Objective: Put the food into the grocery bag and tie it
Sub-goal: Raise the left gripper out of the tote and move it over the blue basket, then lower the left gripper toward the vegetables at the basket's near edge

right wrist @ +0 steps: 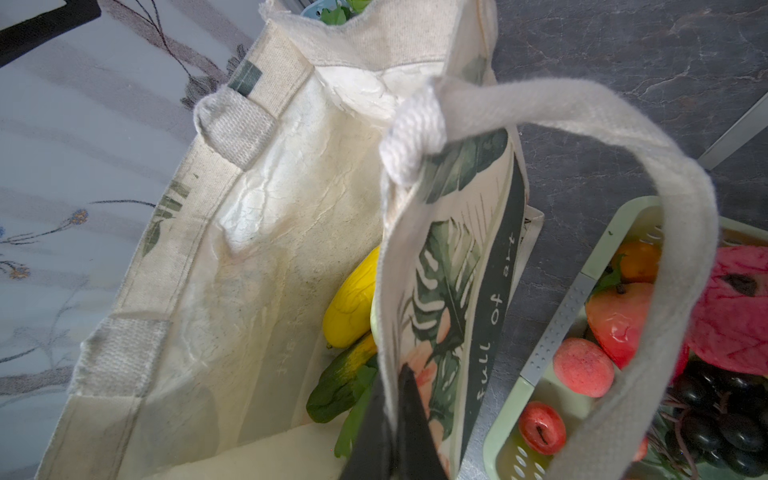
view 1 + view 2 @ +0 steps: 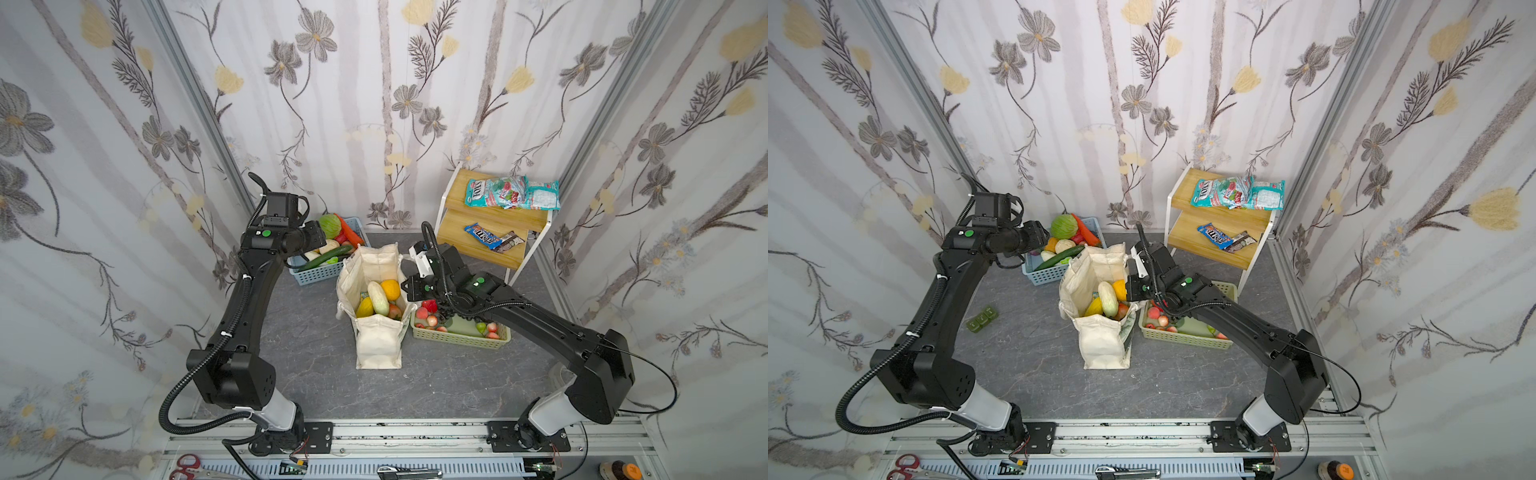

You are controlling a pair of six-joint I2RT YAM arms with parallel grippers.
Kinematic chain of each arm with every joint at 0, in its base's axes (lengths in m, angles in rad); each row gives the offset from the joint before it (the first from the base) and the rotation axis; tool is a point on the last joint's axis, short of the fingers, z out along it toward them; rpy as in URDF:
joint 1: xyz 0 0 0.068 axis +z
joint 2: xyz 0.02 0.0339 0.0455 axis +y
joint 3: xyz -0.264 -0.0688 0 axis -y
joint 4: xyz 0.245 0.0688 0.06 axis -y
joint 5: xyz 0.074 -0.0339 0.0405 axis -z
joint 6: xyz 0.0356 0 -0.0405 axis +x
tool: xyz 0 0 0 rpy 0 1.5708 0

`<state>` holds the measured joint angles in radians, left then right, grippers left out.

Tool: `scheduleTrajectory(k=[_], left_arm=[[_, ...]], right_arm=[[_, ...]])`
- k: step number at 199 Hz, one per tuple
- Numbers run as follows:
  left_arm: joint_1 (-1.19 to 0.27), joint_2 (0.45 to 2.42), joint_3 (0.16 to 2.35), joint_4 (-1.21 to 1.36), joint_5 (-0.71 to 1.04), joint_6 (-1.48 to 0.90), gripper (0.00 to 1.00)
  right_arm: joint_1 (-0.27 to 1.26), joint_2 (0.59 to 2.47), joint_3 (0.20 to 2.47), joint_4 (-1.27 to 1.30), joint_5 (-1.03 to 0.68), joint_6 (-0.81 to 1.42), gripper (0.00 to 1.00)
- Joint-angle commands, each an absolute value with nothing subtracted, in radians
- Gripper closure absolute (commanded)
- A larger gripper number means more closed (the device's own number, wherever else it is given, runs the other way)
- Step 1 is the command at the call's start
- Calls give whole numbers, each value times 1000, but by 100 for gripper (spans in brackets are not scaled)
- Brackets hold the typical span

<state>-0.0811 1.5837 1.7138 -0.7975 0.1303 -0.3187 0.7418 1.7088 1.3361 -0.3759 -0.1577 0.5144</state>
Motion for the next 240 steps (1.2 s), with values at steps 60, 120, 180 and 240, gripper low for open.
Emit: scheduleTrajectory(k=[60,120,180,240], left_arm=[[-62,1709,1673,-717,-43,-351,50],[-54,1861,1702,-694,-177,-360,58],[-17,1984,1741,-706,-313,-351,56],[42,2061,1736,-686,-256,-353,56]], right_arm=[[743,1724,1333,-371,-144,511,100],[742,1723,1328,-371,-142,509,100],[731,1695,1296,-370,-131,505,100],[728,1686,1290,-370,-131,501,100]])
